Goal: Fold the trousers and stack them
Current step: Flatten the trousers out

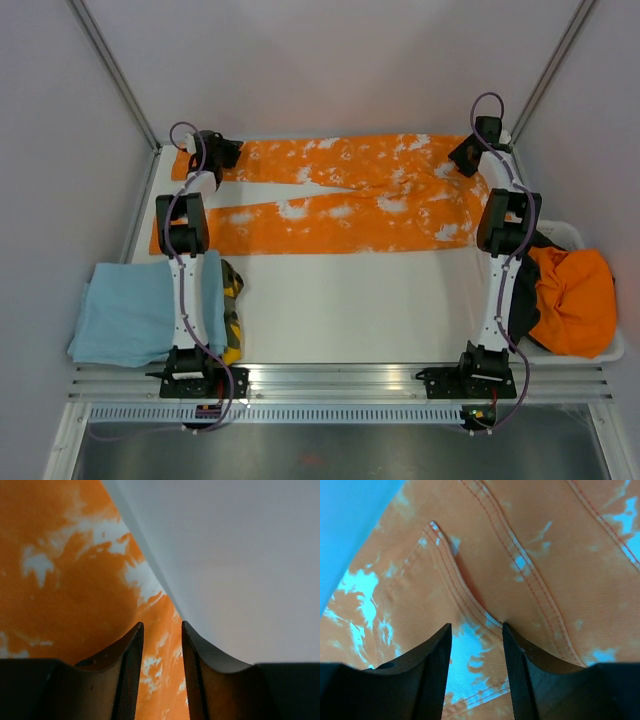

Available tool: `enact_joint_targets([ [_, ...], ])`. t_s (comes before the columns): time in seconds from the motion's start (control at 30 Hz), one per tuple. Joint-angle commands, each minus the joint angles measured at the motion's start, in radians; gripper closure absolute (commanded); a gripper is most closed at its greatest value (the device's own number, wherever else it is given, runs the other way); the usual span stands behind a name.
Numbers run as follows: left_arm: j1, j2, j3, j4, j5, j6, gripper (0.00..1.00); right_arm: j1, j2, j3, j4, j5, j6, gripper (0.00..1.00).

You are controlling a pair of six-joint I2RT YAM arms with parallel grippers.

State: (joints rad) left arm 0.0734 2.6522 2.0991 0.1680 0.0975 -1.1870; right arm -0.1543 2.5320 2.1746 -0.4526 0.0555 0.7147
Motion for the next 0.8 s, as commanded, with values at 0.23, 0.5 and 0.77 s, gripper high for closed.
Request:
enact_joint_targets([
  [0.23,0.000,-0.038,0.093,-0.504,-0.243,-0.215,0.59,0.012,0.154,0.143,0.014,-0.019,-0.008,0.37],
  [0.5,0.048,-0.043,0.061,-0.398,-0.286,-0.246,0.60,-0.008,0.151,0.143,0.014,-0.049,-0.017,0.24],
  [0.77,0.075,-0.083,0.190,-0.283,-0.138,0.153,0.55,-0.019,0.004,0.228,0.072,-0.277,-0.081,0.07],
])
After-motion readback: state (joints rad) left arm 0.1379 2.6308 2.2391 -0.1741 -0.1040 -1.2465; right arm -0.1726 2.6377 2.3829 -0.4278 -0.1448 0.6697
